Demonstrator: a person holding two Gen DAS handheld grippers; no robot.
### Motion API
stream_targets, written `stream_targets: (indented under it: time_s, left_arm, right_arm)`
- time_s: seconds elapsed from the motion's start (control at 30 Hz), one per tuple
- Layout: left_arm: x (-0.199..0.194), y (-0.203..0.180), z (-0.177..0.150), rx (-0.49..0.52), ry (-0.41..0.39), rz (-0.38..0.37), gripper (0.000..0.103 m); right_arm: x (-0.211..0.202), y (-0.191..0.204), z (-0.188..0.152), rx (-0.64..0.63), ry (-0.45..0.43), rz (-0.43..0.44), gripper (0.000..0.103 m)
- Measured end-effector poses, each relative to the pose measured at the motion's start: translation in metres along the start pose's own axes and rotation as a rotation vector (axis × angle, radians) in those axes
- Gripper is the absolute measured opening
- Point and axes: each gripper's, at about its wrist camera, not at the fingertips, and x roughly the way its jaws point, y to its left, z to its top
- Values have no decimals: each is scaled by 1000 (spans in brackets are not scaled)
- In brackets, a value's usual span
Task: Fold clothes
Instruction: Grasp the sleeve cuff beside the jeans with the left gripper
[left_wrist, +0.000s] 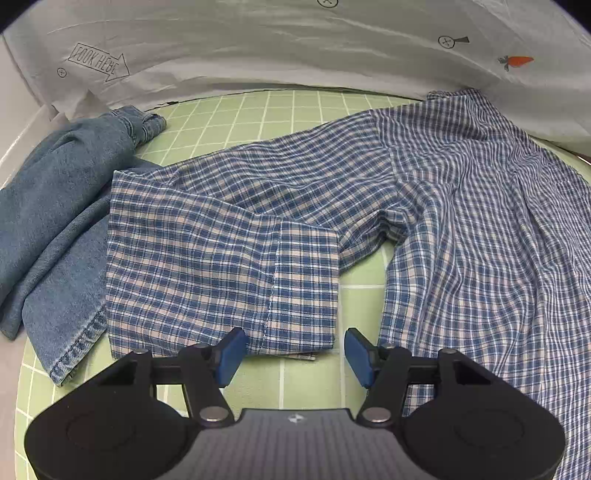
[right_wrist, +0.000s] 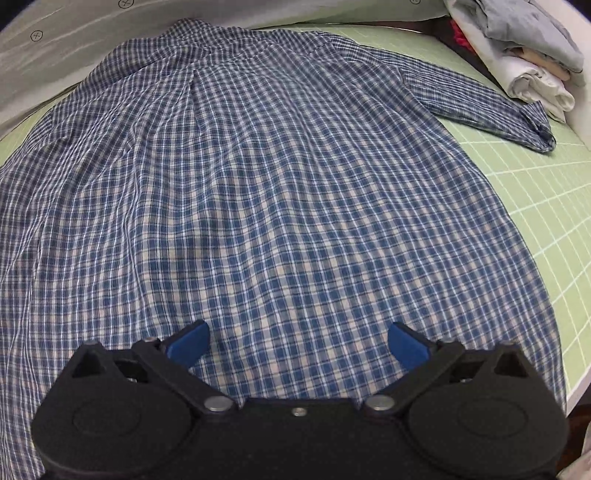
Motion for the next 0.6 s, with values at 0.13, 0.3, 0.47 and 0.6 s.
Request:
stream_targets:
  time_s: [0.13, 0.3, 0.47, 0.6]
  left_arm:
    - [8, 1, 0, 22, 6, -7, 61]
    - [6, 12, -3, -29, -17, -2, 39]
    - [-3, 57, 2, -281, -23, -52, 15]
    - [-23, 92, -4, -453, -56, -100, 14]
  right_arm:
    - [0, 0, 1, 21, 2, 11, 103]
    - [1, 5, 4, 15, 2, 14, 103]
    - [2, 9, 9, 4, 1, 21, 103]
    - [4, 13, 11, -17, -8, 31, 103]
